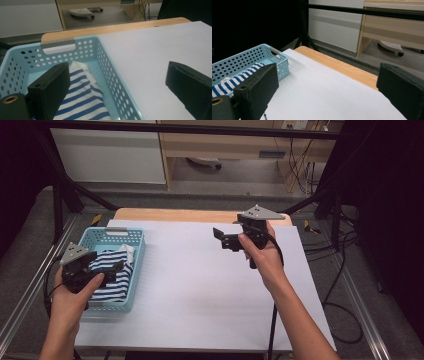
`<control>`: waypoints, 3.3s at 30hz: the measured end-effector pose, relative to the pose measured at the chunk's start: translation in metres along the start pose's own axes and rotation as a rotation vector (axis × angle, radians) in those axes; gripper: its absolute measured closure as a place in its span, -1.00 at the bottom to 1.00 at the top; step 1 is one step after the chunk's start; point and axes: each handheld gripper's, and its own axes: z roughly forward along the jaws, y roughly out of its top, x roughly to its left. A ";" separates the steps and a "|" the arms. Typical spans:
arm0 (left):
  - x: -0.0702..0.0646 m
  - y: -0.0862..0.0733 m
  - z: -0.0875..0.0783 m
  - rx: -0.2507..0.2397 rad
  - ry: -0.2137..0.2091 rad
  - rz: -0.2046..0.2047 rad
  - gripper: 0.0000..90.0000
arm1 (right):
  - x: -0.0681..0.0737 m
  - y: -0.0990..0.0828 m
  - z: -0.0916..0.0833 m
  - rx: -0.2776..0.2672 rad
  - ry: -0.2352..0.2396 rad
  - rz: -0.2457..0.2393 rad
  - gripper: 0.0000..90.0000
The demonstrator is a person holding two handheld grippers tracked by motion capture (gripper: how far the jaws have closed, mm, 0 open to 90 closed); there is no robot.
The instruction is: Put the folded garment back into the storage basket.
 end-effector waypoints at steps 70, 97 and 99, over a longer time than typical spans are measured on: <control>-0.003 -0.012 0.002 0.006 -0.059 0.019 -0.88 | -0.080 -0.104 -0.110 -0.005 -0.108 0.156 -0.85; -0.010 -0.021 0.005 0.023 -0.075 0.034 -0.88 | -0.063 -0.188 -0.116 0.043 -0.117 0.188 -0.87; -0.011 -0.021 0.005 0.021 -0.082 0.034 -0.88 | -0.060 -0.191 -0.114 0.048 -0.106 0.182 -0.87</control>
